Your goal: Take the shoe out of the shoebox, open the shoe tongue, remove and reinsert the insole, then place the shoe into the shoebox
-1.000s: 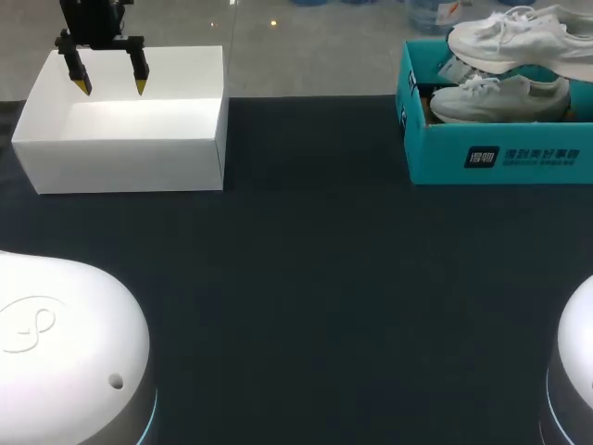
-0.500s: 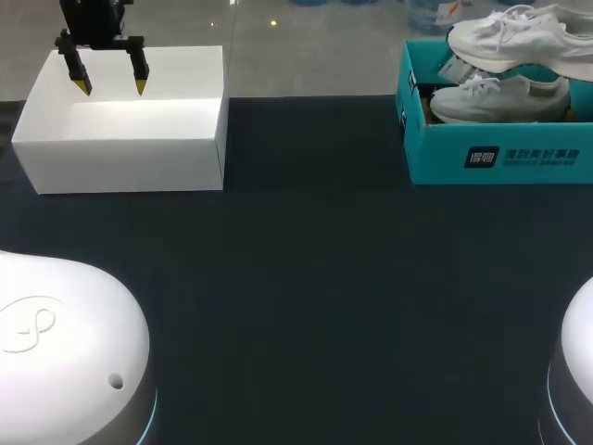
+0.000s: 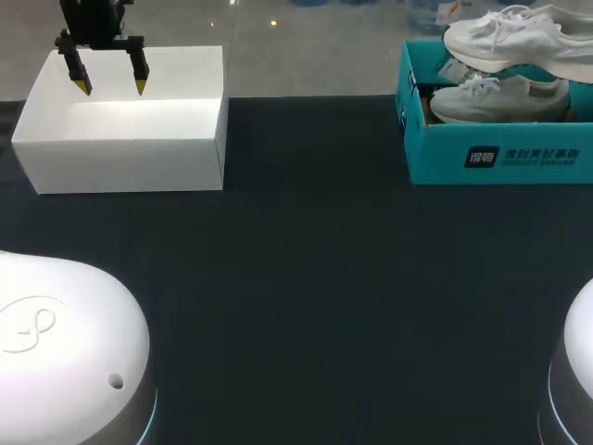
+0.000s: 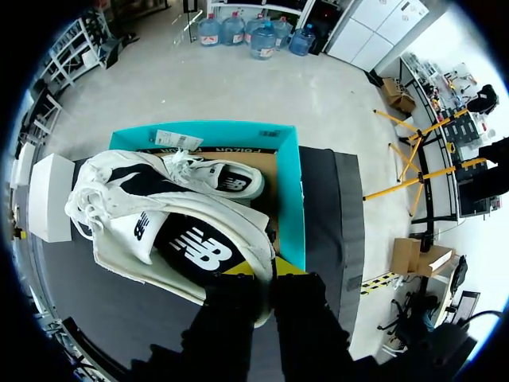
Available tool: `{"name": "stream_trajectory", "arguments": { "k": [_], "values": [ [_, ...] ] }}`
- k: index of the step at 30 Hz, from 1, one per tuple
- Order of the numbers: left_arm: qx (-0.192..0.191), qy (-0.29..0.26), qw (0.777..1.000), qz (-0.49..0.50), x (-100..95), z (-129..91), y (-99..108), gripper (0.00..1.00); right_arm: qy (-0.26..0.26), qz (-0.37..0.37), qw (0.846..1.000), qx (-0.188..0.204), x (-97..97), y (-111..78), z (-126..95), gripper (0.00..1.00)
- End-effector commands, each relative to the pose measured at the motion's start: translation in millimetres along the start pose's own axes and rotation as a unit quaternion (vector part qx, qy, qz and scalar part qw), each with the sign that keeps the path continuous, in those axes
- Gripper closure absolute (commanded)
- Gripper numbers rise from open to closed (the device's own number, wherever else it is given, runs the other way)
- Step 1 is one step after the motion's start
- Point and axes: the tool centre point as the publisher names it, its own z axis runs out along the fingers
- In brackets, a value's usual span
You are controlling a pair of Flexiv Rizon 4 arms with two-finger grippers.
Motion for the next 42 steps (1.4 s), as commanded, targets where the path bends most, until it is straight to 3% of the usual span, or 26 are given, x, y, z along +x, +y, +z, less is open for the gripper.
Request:
{"name": "stream_trajectory", "arguments": {
  "k": [1, 11, 17, 25, 42],
  "values": [
    [0.000, -0.001, 1.000, 0.000, 0.0, 0, 0, 0.00, -0.007, 0.010, 1.000, -0.013, 33.7, -34.7, -15, 1.00],
    [0.000, -0.001, 1.000, 0.000, 0.0, 0, 0, 0.00, 0.001, 0.012, 1.000, -0.021, 132.4, -124.2, -37, 1.00],
    [0.000, -0.001, 1.000, 0.000, 0.0, 0, 0, 0.00, 0.004, 0.010, 1.000, -0.023, 178.7, -168.6, -42, 1.00],
    [0.000, -0.001, 1.000, 0.000, 0.0, 0, 0, 0.00, 0.009, 0.005, 1.000, -0.028, 224.7, -217.4, -42, 1.00],
    [0.000, -0.001, 1.000, 0.000, 0.0, 0, 0, 0.00, 0.042, 0.005, 0.999, 0.012, 304.8, -290.0, -35, 1.00]
  ]
}}
